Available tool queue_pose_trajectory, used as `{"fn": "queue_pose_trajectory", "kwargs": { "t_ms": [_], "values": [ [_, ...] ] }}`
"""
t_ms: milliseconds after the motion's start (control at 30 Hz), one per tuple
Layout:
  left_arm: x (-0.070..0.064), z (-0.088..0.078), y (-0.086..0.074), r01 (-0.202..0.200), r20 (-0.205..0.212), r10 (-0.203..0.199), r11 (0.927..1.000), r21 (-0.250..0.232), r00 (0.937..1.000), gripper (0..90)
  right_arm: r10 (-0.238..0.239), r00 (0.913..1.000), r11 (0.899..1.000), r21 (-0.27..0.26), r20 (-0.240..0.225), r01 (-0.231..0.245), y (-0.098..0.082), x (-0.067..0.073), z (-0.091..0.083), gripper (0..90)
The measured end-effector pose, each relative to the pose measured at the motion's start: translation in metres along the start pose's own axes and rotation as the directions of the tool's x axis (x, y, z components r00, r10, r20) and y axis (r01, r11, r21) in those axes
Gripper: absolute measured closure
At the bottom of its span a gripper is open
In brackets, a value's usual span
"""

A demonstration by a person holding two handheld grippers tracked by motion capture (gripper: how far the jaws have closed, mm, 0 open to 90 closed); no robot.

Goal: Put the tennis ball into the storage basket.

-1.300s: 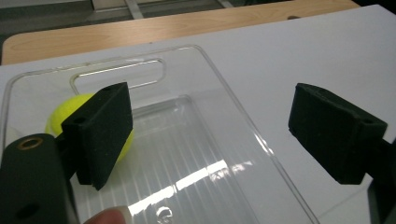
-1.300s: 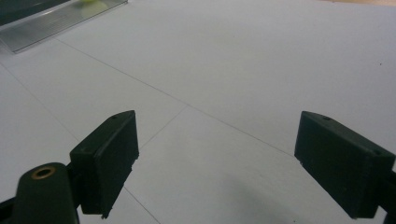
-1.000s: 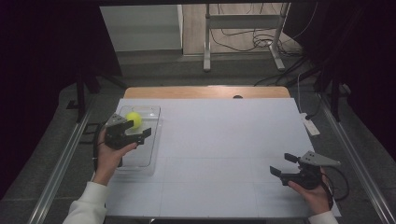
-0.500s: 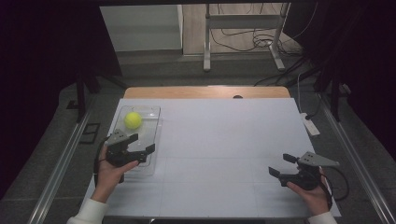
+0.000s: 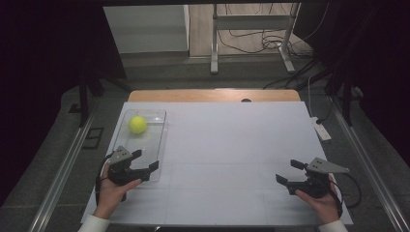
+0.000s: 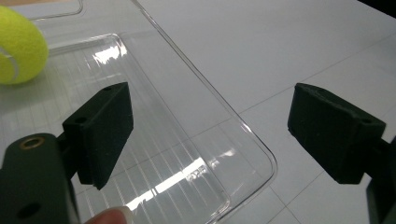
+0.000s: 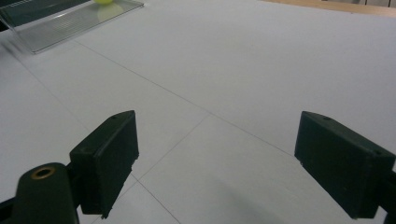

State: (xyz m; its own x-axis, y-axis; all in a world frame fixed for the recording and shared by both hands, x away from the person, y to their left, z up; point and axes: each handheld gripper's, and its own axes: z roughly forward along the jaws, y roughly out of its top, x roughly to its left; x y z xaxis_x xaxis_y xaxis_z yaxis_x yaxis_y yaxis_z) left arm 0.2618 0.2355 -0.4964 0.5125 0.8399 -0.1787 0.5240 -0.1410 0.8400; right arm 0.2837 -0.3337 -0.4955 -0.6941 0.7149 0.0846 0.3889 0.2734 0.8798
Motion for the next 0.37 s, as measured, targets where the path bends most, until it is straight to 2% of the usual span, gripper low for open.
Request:
{"fn": "queue_pose_trajectory", "kwargs": {
  "t_ms": [367],
  "values": [
    [-0.0052, 0.004, -0.0003, -0.018, 0.001, 0.018, 0.9998, 0.005, 0.9998, 15.6, 0.002, 1.0, 1.0, -0.001, -0.009, -0.002, -0.0008, -0.0022, 0.0017, 13.9]
  ]
}}
